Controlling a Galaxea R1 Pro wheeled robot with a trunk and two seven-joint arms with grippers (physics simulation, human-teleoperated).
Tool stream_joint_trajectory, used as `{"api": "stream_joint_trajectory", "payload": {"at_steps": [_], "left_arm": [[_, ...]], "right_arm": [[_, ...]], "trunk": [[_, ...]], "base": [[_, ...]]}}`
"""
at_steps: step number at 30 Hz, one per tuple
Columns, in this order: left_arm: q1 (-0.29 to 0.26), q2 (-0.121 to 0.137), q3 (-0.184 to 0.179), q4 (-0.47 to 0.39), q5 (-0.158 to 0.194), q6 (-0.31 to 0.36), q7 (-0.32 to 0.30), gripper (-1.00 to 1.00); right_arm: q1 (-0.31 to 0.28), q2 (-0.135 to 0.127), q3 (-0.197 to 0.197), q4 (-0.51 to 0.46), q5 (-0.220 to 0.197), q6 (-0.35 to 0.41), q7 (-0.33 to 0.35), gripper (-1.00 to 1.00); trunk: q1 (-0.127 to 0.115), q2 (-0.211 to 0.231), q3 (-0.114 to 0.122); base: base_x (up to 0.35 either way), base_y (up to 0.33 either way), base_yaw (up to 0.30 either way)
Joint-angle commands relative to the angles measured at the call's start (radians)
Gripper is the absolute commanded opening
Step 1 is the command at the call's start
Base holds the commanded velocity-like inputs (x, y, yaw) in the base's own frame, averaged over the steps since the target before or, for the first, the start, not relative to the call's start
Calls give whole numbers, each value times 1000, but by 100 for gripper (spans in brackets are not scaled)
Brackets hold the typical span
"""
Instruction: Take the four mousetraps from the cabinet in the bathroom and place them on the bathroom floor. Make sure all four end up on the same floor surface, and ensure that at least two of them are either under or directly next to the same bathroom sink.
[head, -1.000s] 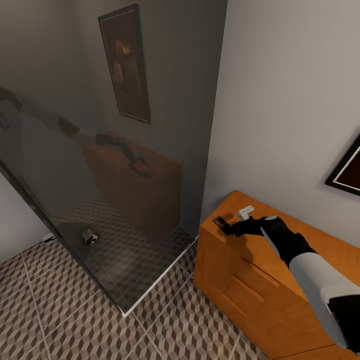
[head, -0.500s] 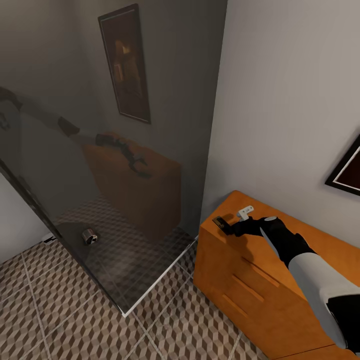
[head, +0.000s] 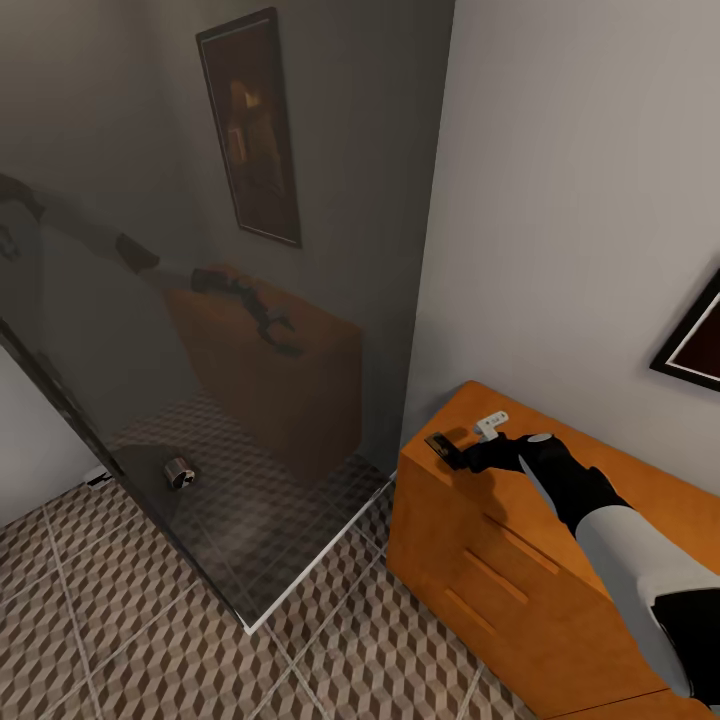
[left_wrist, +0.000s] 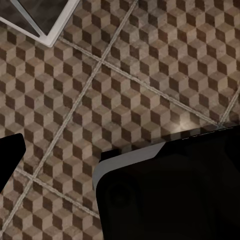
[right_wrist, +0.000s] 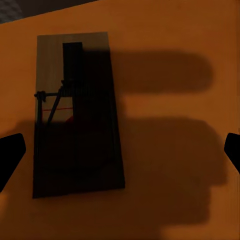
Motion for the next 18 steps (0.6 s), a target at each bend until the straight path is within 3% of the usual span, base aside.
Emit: {"api": "stream_joint_trajectory", "payload": {"at_steps": [1, 18], "left_arm": [[-2, -1, -9, 4, 3, -6, 5, 100], [-2, -1, -9, 4, 2, -6, 5, 100]], "right_arm": [[-1, 0, 2, -2, 10, 2, 2, 100], [-1, 28, 3, -1, 10, 4, -30, 100]], "trunk": [[1, -2, -2], [1, -2, -2]], "base": [[0, 0, 0], [0, 0, 0]]}}
